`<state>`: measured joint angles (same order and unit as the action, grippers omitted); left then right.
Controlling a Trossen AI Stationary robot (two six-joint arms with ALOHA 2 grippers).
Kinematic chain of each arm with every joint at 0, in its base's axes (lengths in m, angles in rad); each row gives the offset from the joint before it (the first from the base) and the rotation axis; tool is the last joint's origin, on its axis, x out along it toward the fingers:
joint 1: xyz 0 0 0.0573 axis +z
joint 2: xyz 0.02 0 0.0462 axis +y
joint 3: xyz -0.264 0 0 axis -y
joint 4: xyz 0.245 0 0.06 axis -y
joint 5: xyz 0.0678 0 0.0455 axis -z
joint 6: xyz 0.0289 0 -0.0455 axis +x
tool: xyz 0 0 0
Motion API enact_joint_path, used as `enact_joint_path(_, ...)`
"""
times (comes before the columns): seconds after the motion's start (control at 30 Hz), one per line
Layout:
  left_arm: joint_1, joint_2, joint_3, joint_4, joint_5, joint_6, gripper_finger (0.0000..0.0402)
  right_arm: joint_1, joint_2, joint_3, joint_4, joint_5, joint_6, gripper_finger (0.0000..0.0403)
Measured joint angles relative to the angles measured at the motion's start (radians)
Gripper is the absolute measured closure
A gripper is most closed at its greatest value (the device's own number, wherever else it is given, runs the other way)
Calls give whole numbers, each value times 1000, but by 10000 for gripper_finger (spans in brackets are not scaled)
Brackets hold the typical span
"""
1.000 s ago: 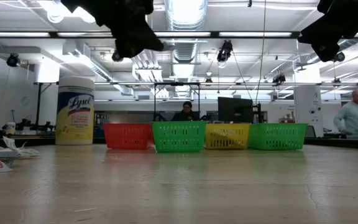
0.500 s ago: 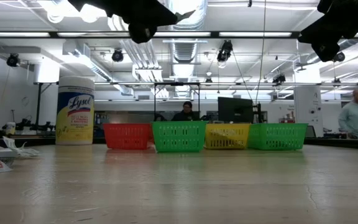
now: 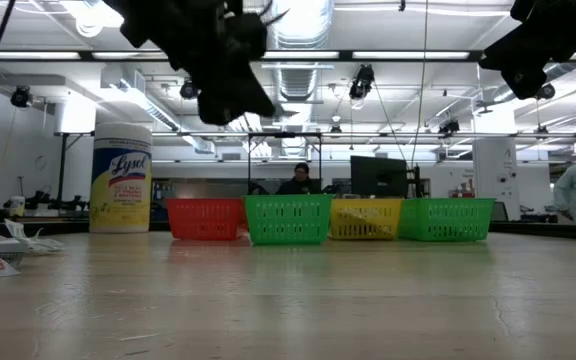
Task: Pick & Place First Aid Supplies
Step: Put the green bandage into the left green basket
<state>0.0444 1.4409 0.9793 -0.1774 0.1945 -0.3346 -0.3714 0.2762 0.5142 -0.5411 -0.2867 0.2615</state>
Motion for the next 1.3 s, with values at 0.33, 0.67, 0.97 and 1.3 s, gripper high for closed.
enact_joint_path(0.33, 52, 186, 188, -254, -15, 79, 402, 0, 0, 0, 0, 0, 0, 335)
enact_joint_path(0.67, 135, 349, 489, -519, -83, 290, 401, 0, 0, 0, 0, 0, 1, 319)
enact_joint_path(0.97, 234, 414, 582, -576, -94, 394, 401, 0, 0, 0, 0, 0, 1, 316)
enact_joint_path(1.3, 282, 446, 570, -570, -57, 472, 401, 0, 0, 0, 0, 1, 1, 335)
